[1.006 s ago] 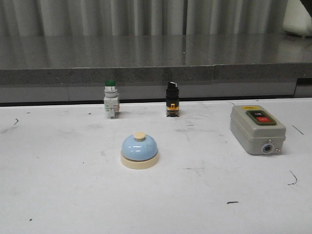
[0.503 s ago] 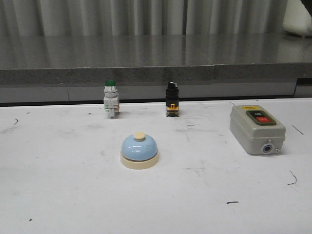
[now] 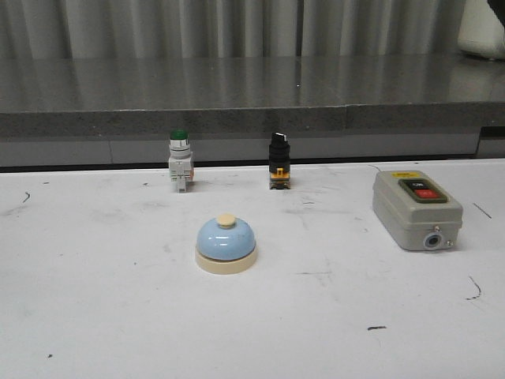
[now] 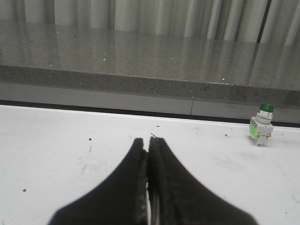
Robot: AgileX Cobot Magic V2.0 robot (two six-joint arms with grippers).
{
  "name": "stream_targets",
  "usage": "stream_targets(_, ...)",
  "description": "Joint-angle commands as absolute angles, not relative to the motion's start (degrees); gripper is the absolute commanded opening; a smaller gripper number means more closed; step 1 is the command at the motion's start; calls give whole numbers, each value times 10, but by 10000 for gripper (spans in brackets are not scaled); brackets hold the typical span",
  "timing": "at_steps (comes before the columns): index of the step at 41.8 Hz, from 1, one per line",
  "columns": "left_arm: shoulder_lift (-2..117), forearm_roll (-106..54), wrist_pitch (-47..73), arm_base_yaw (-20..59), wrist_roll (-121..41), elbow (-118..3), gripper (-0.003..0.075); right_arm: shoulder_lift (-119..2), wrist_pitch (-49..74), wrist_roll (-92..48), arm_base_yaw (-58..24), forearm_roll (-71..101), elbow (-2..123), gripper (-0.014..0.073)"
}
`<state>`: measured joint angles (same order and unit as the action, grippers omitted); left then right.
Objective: Place and press bell with both arms
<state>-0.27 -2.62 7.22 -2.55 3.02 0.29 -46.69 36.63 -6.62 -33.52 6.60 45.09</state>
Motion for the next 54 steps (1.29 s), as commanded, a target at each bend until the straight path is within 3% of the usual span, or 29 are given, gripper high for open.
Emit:
stream_targets(1, -13, -31, 29, -24, 35, 17, -20, -463, 332, -67, -331, 65, 463, -68)
stream_targets(24, -13, -31, 29, -24, 35, 17, -20, -463, 325, -67, -331, 57, 462, -68)
stream_targets(30, -13, -31, 29, -24, 35, 17, -20, -429, 289, -67, -292, 18, 444, -68)
stream_targets(40, -13, -31, 29, -24, 35, 17, -20, -285, 99, -67, -147, 19, 291, -68)
stream_targets(54, -13, -31, 29, -24, 35, 17, -20, -44, -44, -67, -58, 19, 64, -68)
